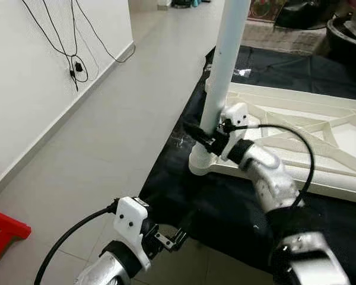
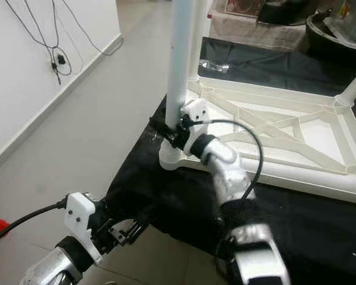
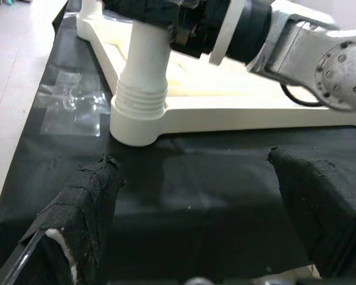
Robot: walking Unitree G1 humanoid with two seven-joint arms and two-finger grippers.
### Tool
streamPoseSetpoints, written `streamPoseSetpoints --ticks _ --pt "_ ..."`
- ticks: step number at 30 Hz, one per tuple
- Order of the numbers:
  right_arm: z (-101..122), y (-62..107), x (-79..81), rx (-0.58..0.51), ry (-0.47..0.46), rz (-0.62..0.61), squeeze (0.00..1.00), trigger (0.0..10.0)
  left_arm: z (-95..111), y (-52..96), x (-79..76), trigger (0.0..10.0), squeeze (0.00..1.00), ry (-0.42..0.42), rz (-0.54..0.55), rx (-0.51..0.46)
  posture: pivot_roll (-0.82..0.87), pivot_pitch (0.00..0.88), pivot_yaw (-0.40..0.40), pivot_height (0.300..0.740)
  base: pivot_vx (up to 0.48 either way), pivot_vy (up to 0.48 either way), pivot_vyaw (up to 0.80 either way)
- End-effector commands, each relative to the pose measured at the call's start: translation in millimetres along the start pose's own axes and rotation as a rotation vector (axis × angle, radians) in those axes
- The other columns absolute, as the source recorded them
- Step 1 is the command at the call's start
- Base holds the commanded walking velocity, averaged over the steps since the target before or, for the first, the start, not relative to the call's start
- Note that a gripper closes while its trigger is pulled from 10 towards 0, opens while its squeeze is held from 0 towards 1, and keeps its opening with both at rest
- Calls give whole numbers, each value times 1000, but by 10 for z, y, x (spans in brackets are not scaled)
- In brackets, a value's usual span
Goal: Building children table
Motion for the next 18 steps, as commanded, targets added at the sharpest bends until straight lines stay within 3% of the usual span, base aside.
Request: streamPoseSetpoints --ticks 1,3,5,6,7,8,9,10,12,14,17,18 --pt "-311 163 -79 145 -19 -192 0 0 -37 2 8 10000 0 7 2 11 120 181 -40 740 0 0 0" --pt "-311 163 -79 145 -19 -192 0 0 -37 2 8 10000 0 7 2 11 120 181 -40 740 0 0 0" --pt "-453 291 -182 275 -26 -498 0 0 -39 -5 17 10000 0 5 3 10 120 173 -41 740 0 0 0" --pt "-453 291 -182 275 -26 -498 0 0 -39 -5 17 10000 0 5 3 10 120 173 -41 740 0 0 0" --pt "-494 382 -229 332 -11 -650 0 0 -40 -8 21 10000 0 3 4 9 119 168 -41 740 0 0 0" --pt "-494 382 -229 332 -11 -650 0 0 -40 -8 21 10000 0 3 4 9 119 168 -41 740 0 0 0" --pt "-514 455 -237 383 -9 -787 0 0 -41 -10 24 10000 0 2 5 9 118 167 -43 740 0 0 0" --pt "-514 455 -237 383 -9 -787 0 0 -41 -10 24 10000 0 2 5 9 118 167 -43 740 0 0 0" --pt "-482 525 -196 419 -17 -968 0 0 -43 -13 27 10000 0 2 4 8 115 164 -41 740 0 0 0" --pt "-482 525 -196 419 -17 -968 0 0 -43 -13 27 10000 0 2 4 8 115 164 -41 740 0 0 0" --pt "-490 486 31 489 -142 -1189 0 0 -44 -18 21 10000 0 3 4 8 133 159 -46 740 0 0 0" --pt "-490 486 31 489 -142 -1189 0 0 -44 -18 21 10000 0 3 4 8 133 159 -46 740 0 0 0"
Point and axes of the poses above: a point about 5 cm out from each wrist's last joint towards the gripper, its own y axis pointing back from the gripper into the wrist, its own z axis along the axis of the wrist's last joint, x = y × z, the point moved 2 cm from there along -y, pointing out of the wrist towards the gripper, and after that the axes turned 12 degrees about y, right-handed, at the moved point
